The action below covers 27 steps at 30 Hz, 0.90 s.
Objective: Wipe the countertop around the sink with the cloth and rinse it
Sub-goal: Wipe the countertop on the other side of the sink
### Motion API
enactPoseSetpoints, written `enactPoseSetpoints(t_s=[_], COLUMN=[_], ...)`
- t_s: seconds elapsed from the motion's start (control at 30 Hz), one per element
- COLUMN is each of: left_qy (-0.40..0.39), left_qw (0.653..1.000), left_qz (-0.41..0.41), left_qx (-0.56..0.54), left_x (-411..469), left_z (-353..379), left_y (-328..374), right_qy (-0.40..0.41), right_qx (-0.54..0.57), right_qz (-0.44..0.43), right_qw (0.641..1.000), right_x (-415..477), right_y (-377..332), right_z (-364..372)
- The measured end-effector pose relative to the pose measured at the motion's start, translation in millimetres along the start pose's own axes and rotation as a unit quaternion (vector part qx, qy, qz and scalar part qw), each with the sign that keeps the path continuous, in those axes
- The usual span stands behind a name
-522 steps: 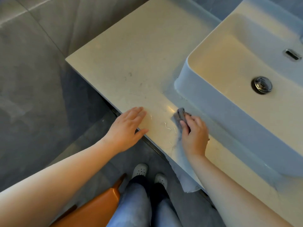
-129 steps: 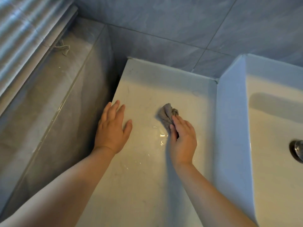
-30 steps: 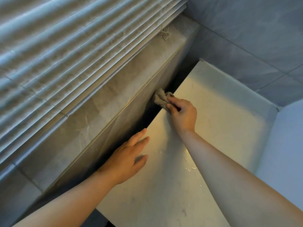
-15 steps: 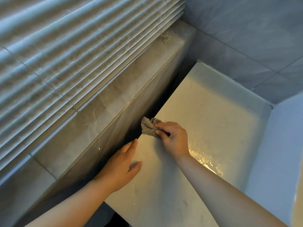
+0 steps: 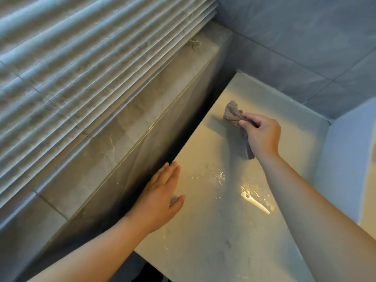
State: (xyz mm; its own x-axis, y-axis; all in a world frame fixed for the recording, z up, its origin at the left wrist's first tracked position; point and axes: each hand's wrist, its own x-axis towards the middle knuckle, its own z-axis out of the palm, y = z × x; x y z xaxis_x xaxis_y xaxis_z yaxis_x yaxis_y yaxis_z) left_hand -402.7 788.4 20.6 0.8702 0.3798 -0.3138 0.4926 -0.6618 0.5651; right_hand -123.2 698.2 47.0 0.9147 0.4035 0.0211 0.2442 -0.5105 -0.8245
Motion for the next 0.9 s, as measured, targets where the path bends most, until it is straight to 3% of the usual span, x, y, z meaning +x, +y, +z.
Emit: enactPoseSetpoints(t_s=[0.17,0.47,0.9], left_qy=[-0.006,0.014,0.016], left_qw=[0.999,0.995,0.993], left_qz=[0.011,0.026,0.040], left_qx=[0.043,0.098,0.108], left_x=[7,11,12], left_z=[11,13,10], left_y=[3,0,0], right_qy=[-0.031,-0.057,-0.044], right_qx=[-0.071,-0.124,-0.093], right_qz=[-0.022,-0.154,-0.138], right_qw=[0.997,0.979,0.985], right_x=[-13,-60,-130], right_y=[37,52,47], right_z=[25,27,30])
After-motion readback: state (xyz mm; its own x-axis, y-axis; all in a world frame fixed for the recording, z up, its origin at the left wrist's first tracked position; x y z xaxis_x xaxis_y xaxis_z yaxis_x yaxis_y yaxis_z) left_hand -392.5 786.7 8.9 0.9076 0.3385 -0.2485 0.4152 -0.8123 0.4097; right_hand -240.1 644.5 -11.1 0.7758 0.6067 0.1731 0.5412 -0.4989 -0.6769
